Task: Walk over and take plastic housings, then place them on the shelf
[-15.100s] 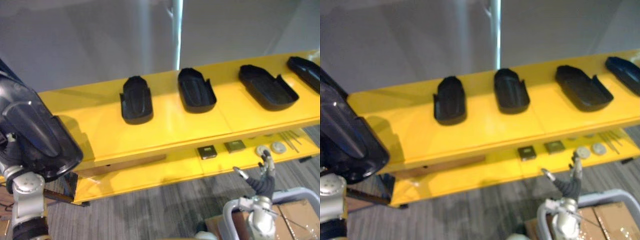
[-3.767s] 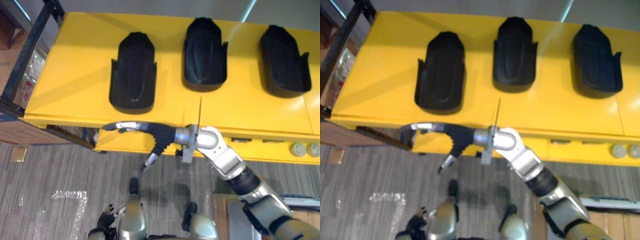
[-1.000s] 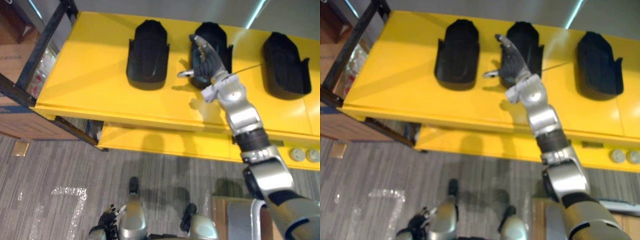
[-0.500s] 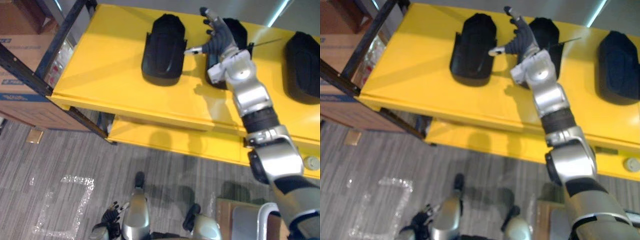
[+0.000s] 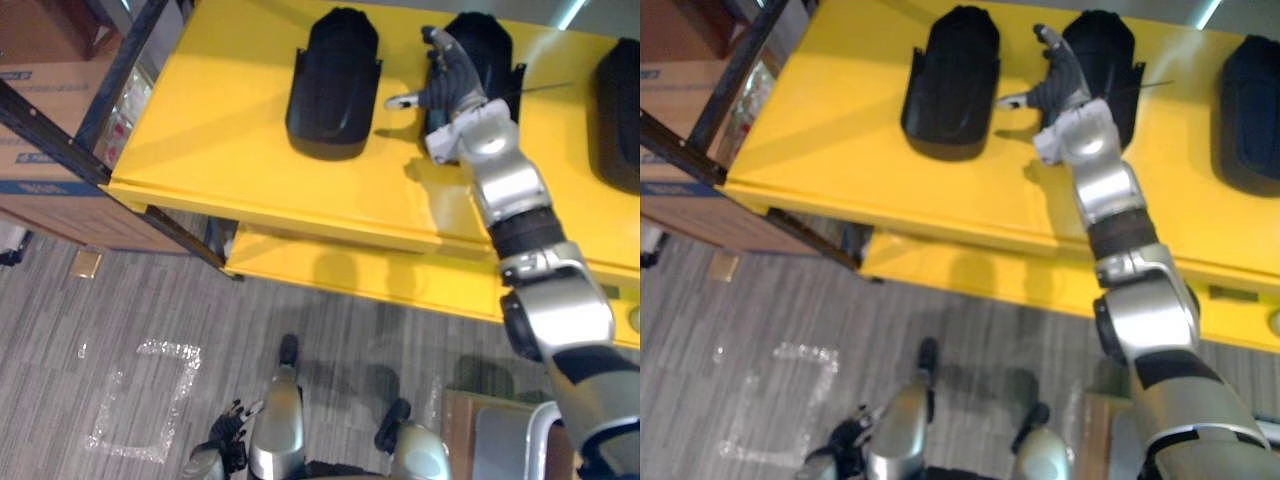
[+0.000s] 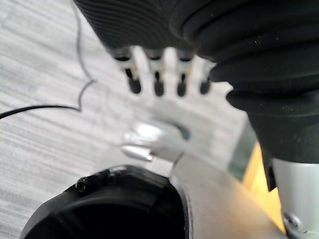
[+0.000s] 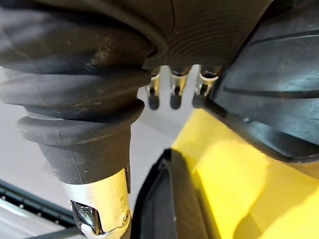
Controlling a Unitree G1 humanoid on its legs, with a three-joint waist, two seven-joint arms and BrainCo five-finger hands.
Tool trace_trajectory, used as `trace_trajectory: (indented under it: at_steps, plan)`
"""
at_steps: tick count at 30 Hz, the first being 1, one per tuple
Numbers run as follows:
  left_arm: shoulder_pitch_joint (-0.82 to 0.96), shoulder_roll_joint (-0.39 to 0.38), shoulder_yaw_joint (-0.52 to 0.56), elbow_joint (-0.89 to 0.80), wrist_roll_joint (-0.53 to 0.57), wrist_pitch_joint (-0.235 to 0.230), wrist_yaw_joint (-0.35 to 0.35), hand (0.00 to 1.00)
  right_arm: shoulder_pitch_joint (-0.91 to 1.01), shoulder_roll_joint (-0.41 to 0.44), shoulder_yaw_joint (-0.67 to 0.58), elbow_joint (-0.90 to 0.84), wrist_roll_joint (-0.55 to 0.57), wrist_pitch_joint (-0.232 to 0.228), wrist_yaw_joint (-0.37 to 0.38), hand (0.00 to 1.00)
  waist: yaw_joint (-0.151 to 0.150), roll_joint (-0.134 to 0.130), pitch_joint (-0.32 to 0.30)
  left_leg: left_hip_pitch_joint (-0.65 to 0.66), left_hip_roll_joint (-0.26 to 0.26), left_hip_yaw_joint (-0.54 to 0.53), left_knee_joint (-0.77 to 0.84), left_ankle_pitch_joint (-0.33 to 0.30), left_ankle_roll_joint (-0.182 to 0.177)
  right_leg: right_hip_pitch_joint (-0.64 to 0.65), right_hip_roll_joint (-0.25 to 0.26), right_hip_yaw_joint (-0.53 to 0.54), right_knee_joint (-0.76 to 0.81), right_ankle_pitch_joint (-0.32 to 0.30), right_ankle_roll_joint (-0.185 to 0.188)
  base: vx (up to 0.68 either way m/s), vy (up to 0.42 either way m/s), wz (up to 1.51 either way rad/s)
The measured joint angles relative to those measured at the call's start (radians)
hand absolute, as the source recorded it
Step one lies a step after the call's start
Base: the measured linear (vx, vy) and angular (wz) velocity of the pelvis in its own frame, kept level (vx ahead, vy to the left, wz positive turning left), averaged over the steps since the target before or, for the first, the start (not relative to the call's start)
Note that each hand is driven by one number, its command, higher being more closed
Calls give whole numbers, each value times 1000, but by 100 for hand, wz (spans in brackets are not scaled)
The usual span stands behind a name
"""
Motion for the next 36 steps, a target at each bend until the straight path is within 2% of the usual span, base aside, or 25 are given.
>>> trace_trajectory:
  at_steps: [4, 8, 12, 14, 19, 23, 26, 30, 36]
  plan:
    - [-7, 0, -8, -4, 0, 1, 1, 0, -5, 0, 0, 16, 0, -6, 0, 0, 20, 3, 1, -5, 2, -2, 0, 1, -1, -10, -1, -1, 14, -7, -3, -8, -6, 2]
    - [-7, 0, -11, -12, 0, 2, 1, 0, -18, 0, 11, 30, -33, -43, -4, 0, 27, 3, 2, -20, 1, -5, 4, 2, -2, -24, -3, -3, 23, -10, -4, -8, -7, 3]
    - [-7, 0, -12, -14, 1, 0, 0, 0, -32, -1, 30, 30, -111, -70, -98, 0, 29, 3, 2, -19, 0, -7, 4, 2, -2, -25, -4, -4, 28, -15, -7, 0, 0, 0]
    - [-7, 1, -12, -14, 1, 0, 0, 0, -51, -2, 29, 27, -141, -104, -155, 0, 29, 3, 2, -19, 1, -7, 5, 2, -2, -26, -5, -4, 32, -18, -7, 0, 0, 0]
    - [-7, 1, -15, -17, 1, 2, 1, 0, -66, -2, 30, -18, -143, -106, -153, 0, 32, 4, 2, -19, 1, -7, 5, 1, -2, -27, -5, -3, 33, -20, -9, 0, 0, 0]
    - [-10, 1, -20, -19, 0, 2, 1, 0, -66, -1, 44, -18, -141, -54, -149, 0, 40, 9, 4, -19, 1, -7, 5, 1, -2, -29, -5, -2, 34, -20, -9, 0, 0, 0]
    - [-11, -1, -22, -19, 0, 1, 0, 0, -63, 3, 66, -18, -131, 15, -146, 0, 44, 16, 8, -20, 1, -6, 5, 1, -2, -32, -6, -1, 37, -21, -9, 0, 0, 0]
    - [-11, -2, -24, -19, -2, 1, 0, 0, -38, 13, 68, -7, -94, 47, -134, 0, 45, 19, 9, -21, 0, -5, 5, 1, -2, -38, -9, 0, 47, -25, -6, 0, 0, 0]
    - [-11, -1, -30, -18, -33, 1, 6, 0, -24, 20, 64, 43, -66, 55, -125, 0, 47, 20, 9, -37, -2, -8, 6, 3, -3, -57, -15, -1, 65, -34, -6, 0, -1, 1]
